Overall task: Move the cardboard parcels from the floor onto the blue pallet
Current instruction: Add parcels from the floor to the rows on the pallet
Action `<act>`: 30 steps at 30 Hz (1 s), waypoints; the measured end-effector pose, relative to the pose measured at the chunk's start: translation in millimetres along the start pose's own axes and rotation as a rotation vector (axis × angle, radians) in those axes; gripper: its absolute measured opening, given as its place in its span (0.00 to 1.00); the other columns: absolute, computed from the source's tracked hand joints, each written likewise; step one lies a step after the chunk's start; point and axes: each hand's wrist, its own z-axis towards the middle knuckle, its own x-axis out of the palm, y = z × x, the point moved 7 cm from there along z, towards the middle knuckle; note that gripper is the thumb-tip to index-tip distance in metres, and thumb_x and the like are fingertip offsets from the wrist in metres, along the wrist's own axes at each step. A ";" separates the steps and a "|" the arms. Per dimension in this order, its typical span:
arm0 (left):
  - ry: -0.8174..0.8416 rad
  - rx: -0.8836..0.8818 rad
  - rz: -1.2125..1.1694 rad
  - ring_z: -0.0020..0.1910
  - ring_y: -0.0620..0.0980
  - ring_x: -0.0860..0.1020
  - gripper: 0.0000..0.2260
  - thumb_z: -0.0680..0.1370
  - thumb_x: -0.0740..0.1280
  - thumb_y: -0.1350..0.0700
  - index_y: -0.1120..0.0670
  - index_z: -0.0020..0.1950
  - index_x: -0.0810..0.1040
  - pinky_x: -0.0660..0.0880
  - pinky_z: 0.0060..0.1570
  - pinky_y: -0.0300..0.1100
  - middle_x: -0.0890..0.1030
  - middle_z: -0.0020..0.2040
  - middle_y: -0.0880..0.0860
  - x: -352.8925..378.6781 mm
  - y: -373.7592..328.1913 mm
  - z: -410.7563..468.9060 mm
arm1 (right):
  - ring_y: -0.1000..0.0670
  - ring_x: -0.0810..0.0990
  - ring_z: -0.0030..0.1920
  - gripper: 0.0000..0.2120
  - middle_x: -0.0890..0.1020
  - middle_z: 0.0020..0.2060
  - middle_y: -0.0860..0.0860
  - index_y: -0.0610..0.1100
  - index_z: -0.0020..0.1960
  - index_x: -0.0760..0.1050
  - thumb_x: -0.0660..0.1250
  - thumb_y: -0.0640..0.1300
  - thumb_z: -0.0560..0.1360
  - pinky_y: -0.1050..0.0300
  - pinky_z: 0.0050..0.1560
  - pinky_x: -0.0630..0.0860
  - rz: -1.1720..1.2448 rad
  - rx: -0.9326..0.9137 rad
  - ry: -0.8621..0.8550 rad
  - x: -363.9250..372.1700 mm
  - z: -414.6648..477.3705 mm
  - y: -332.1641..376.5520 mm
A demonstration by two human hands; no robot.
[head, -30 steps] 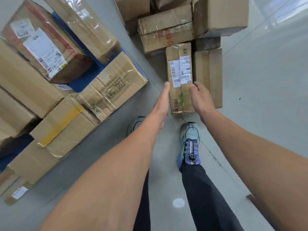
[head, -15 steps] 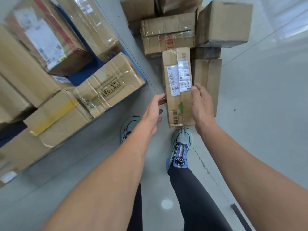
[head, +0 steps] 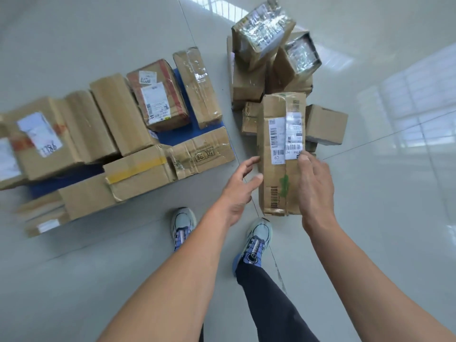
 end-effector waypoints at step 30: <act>-0.355 0.169 -0.543 0.81 0.54 0.61 0.43 0.67 0.58 0.18 0.33 0.80 0.61 0.54 0.77 0.69 0.62 0.83 0.45 -443.5 -27.7 -232.9 | 0.64 0.80 0.62 0.35 0.83 0.62 0.62 0.57 0.72 0.75 0.44 0.73 0.80 0.52 0.60 0.81 0.017 -0.007 0.623 392.4 -236.4 177.4</act>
